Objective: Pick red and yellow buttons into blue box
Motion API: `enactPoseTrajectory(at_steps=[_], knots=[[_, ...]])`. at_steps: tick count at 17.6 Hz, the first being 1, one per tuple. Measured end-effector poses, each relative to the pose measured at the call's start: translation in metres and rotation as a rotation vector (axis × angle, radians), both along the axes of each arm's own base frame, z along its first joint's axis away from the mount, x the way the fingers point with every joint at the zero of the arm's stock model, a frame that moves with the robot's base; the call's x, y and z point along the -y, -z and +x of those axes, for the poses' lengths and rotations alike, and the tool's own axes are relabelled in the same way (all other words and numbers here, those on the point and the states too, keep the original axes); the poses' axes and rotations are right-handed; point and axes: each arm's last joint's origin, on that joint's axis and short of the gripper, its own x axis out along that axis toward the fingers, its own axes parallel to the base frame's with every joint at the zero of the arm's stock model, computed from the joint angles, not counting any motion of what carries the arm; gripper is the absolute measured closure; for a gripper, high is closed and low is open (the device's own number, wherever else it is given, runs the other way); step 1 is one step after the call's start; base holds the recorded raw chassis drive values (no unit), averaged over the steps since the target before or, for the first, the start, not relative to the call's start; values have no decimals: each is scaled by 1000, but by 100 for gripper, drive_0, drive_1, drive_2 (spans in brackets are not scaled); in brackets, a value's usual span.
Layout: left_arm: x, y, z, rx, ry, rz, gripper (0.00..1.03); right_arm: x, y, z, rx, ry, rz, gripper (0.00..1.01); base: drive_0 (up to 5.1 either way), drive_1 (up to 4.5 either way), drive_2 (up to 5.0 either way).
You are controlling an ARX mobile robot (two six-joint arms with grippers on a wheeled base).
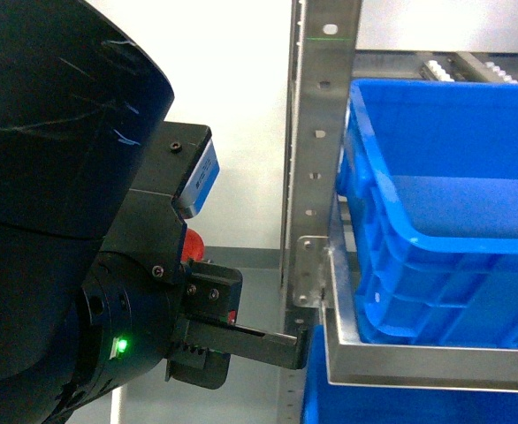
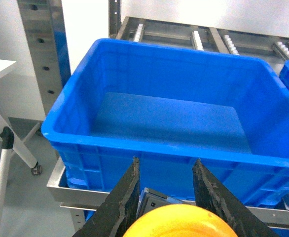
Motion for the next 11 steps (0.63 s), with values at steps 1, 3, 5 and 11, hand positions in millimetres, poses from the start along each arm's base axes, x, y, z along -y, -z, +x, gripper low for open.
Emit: enactPoseTrajectory(at_steps=[1, 3, 5, 11], knots=[[0, 0, 0, -1, 0, 0, 78, 0, 0, 0, 0, 0, 0, 71, 489, -342, -124], [0, 0, 0, -1, 1, 0, 78, 0, 0, 0, 0, 0, 0, 71, 488, -343, -137], [0, 0, 0, 0, 0, 0, 78, 0, 0, 0, 1, 0, 0, 71, 485, -346, -140], [0, 0, 0, 1, 1, -1, 78, 0, 0, 0, 1, 0, 0, 71, 496, -333, -129]])
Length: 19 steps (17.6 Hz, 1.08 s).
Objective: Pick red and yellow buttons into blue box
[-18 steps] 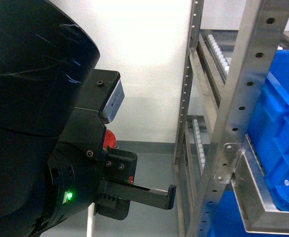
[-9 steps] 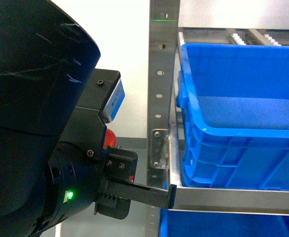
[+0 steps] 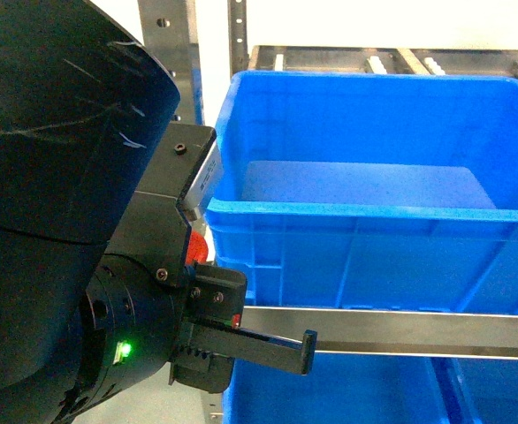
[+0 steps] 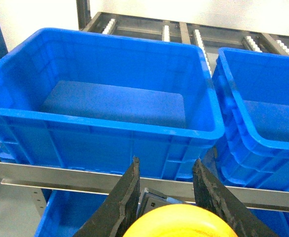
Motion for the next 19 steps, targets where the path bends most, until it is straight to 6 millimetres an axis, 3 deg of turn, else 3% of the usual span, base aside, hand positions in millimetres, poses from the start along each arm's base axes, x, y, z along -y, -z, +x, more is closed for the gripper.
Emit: enactPoseTrajectory(at_steps=[19], knots=[[0, 0, 0, -1, 0, 1, 78, 0, 0, 0, 1, 0, 0, 71, 498, -328, -133]])
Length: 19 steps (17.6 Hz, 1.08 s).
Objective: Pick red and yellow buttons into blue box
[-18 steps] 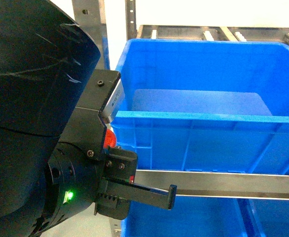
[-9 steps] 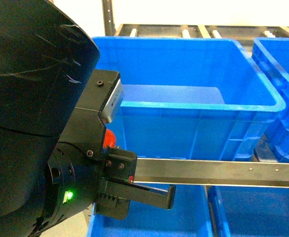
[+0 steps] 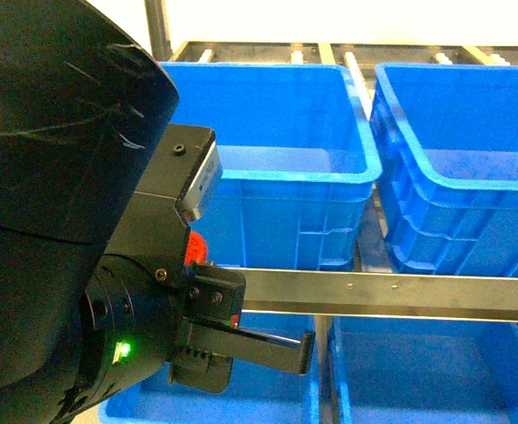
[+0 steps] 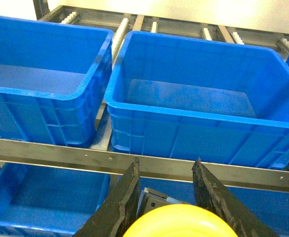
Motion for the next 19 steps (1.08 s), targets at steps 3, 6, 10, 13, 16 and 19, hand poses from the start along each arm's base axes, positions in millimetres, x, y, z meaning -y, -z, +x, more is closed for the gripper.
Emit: enactPoseTrajectory(at_steps=[3, 6, 10, 13, 16, 19], knots=[[0, 0, 0, 0, 0, 0, 78, 0, 0, 0, -3, 0, -1, 71, 506, -319, -134], [0, 0, 0, 0, 1, 0, 78, 0, 0, 0, -2, 0, -1, 71, 506, -319, -134], [0, 0, 0, -2, 2, 1, 78, 0, 0, 0, -3, 0, -1, 71, 498, -322, -146], [0, 0, 0, -1, 2, 0, 78, 0, 0, 0, -2, 0, 0, 71, 495, -323, -150], [0, 0, 0, 0, 2, 0, 78, 0, 0, 0, -3, 0, -1, 72, 495, -323, -150], [2, 0, -1, -1, 9, -2, 78, 0, 1, 0, -7, 7, -2, 72, 495, -323, -150]])
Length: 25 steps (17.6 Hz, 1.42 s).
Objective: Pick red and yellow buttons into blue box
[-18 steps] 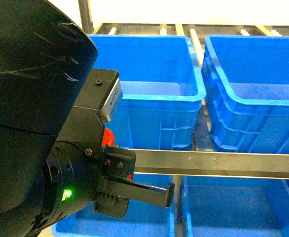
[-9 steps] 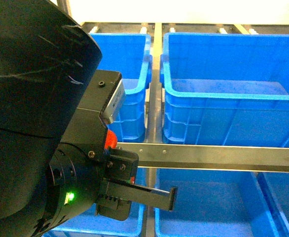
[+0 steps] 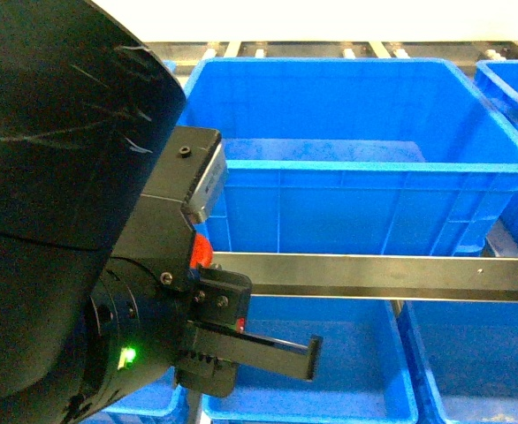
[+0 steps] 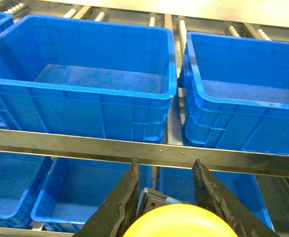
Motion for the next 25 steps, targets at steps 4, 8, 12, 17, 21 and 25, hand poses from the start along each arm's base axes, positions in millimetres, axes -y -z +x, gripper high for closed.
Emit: enactPoseTrajectory(at_steps=[4, 8, 12, 17, 21, 25], knots=[[-1, 0, 0, 0, -3, 1, 78, 0, 0, 0, 4, -5, 1, 72, 495, -323, -150], [-1, 0, 0, -1, -5, 2, 78, 0, 0, 0, 2, -5, 1, 72, 495, -323, -150], [0, 0, 0, 2, -3, -1, 78, 0, -1, 0, 8, -5, 2, 72, -308, 502, -164], [-1, 0, 1, 2, -6, 1, 78, 0, 0, 0, 5, -8, 1, 72, -308, 502, -164], [-1, 0, 1, 1, -7, 2, 79, -4, 3, 27, -17, -65, -16, 72, -308, 502, -164], [-1, 0, 0, 1, -6, 2, 79, -5, -24, 85, 40, -88, -22, 72, -308, 502, -164]])
